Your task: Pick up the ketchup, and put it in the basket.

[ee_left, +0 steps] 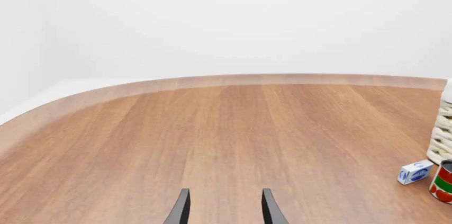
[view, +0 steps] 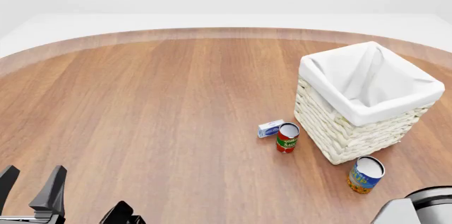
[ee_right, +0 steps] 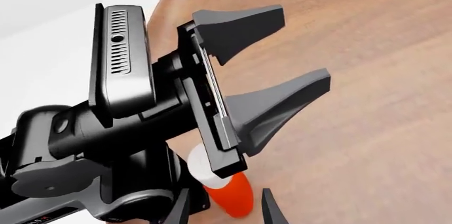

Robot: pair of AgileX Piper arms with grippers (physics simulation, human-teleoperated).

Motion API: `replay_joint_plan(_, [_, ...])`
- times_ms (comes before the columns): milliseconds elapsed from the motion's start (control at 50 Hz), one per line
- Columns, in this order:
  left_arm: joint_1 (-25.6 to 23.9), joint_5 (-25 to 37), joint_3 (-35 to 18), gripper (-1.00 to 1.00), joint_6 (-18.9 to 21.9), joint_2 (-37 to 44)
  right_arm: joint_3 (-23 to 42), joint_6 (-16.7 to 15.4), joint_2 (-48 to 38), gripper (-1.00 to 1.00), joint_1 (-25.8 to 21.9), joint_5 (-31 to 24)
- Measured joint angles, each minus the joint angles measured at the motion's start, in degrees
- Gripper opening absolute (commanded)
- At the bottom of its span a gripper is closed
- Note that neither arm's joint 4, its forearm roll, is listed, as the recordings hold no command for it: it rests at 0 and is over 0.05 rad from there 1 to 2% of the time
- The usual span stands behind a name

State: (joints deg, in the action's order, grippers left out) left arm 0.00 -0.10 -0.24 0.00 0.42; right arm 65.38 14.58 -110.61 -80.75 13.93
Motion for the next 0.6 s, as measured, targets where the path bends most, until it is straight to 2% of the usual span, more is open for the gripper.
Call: replay_joint_plan(600, [0.0,0.0,0.0,1.0,0.0,0.0,7.03,-0.25,-5.12,1.0,-0.04,-3.73])
